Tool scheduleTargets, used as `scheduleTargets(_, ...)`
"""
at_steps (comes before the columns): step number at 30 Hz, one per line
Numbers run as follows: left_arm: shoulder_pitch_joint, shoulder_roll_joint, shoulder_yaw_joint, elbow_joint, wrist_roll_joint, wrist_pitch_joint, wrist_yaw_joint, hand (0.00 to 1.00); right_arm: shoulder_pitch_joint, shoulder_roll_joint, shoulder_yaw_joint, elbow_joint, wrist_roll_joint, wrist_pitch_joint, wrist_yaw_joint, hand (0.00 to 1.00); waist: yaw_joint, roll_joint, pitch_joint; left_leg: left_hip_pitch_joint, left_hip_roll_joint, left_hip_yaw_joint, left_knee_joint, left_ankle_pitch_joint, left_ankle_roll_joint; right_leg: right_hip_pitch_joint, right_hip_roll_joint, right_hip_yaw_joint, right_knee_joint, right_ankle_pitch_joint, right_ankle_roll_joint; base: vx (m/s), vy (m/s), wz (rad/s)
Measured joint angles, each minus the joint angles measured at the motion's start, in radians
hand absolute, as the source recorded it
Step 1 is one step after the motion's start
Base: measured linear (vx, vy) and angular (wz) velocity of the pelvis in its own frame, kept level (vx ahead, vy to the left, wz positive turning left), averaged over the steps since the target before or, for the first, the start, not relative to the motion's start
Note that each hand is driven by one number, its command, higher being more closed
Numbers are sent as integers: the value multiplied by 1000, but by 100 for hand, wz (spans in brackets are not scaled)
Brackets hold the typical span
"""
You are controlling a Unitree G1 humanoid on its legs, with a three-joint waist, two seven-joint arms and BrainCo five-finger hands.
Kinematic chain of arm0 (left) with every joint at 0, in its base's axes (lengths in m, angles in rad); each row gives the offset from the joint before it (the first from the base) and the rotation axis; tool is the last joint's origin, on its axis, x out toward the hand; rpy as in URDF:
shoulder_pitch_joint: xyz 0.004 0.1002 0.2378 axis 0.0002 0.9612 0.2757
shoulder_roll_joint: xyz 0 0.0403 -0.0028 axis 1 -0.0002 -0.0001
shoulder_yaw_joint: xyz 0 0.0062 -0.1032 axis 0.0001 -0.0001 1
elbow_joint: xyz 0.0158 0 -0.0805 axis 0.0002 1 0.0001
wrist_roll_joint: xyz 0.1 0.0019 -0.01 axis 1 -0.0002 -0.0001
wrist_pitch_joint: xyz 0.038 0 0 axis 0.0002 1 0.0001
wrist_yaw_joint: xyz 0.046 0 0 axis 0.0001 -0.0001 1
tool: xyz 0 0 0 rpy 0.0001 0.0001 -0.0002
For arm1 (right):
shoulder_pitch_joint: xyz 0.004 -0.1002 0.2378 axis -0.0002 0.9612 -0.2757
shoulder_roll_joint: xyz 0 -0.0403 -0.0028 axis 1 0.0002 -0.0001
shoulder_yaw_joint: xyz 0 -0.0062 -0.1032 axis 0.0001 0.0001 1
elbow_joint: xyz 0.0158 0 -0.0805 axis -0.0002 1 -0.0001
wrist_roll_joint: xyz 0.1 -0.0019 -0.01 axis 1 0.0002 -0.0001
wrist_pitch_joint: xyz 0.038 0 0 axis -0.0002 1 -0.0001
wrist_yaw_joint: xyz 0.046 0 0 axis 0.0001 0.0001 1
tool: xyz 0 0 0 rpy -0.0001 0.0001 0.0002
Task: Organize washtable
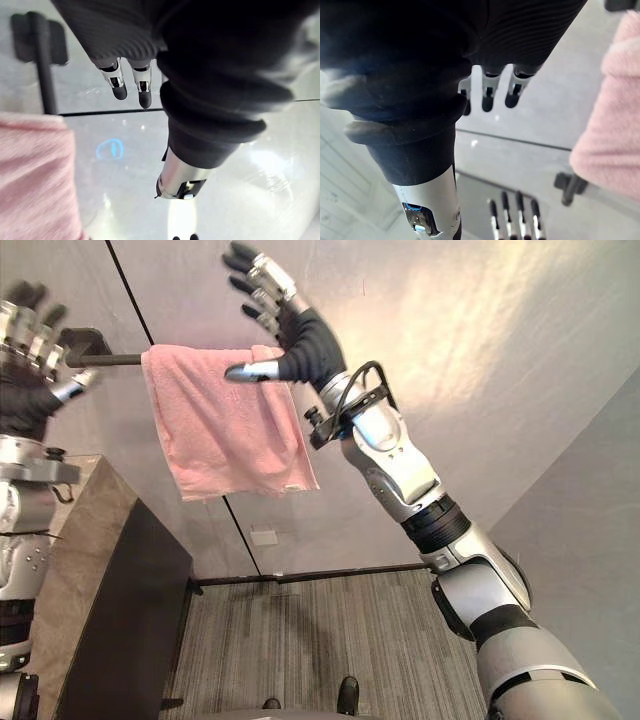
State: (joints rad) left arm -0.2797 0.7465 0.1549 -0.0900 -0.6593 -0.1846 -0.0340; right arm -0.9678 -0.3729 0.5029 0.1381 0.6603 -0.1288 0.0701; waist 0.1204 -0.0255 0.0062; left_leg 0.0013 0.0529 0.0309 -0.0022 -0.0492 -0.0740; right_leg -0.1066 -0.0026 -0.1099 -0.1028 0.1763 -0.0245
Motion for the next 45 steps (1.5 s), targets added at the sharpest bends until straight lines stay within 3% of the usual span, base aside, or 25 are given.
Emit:
scheduleTargets(8, 45, 3, -101, 46, -58, 26, -77, 0, 0, 9, 118, 42, 40, 12, 41, 0, 0, -2, -1, -18, -2, 12, 0, 1, 2, -23, 0, 12, -2, 1, 1, 13, 39, -4)
scheduleTargets(15, 26, 3, -161, 142, -77, 45, -98, 0, -1, -4, 166, 44, 58, 23, 64, 0, -12, -10, 28, -69, -1, 28, 20, 0, 2, -75, 3, 33, 2, 18, 4, 2, 21, -9)
scheduleTargets(20, -64, 14, -162, 216, -110, 46, -96, 0, -18, -2, 169, 44, 59, 24, 66, 0, -22, -37, 97, -131, -2, 49, 56, 0, 2, -128, 1, 54, -1, 38, 4, -44, 35, -10)
scheduleTargets(31, -261, 24, -162, 308, -119, 39, -58, 0, -104, 5, 168, 84, 58, 23, 62, 0, -25, -36, 198, -199, 15, 52, 92, -6, -7, -182, 16, 55, 0, 37, 6, 4, 42, -2)
scheduleTargets(34, -332, 39, -162, 349, -128, 19, -45, 0, -123, 5, 167, 92, 57, 23, 59, 0, -24, -36, 219, -222, 17, 46, 94, -6, -7, -202, 19, 50, 3, 51, -12, 28, 80, 4)
scheduleTargets(38, -430, 57, -174, 416, -138, 17, -27, 0, -149, 14, 166, 127, 56, 22, 33, 0, -23, -36, 244, -241, 16, 35, 105, -6, -7, -212, 18, 41, 3, 64, -1, 26, 84, 4)
scheduleTargets(42, -507, 62, -195, 441, -156, 3, -25, 0, -216, 45, 164, 185, 52, 19, 13, 0, -23, -35, 273, -271, 17, 26, 120, -5, -6, -234, 15, 32, 3, 105, 51, -12, 114, 5)
scheduleTargets(45, -543, 62, -195, 464, -166, 1, -18, 0, -238, 83, 160, 212, 52, 17, -7, 0, -22, -34, 283, -291, 8, 23, 125, -1, 0, -247, 4, 31, 3, 114, 48, -28, 100, 10)
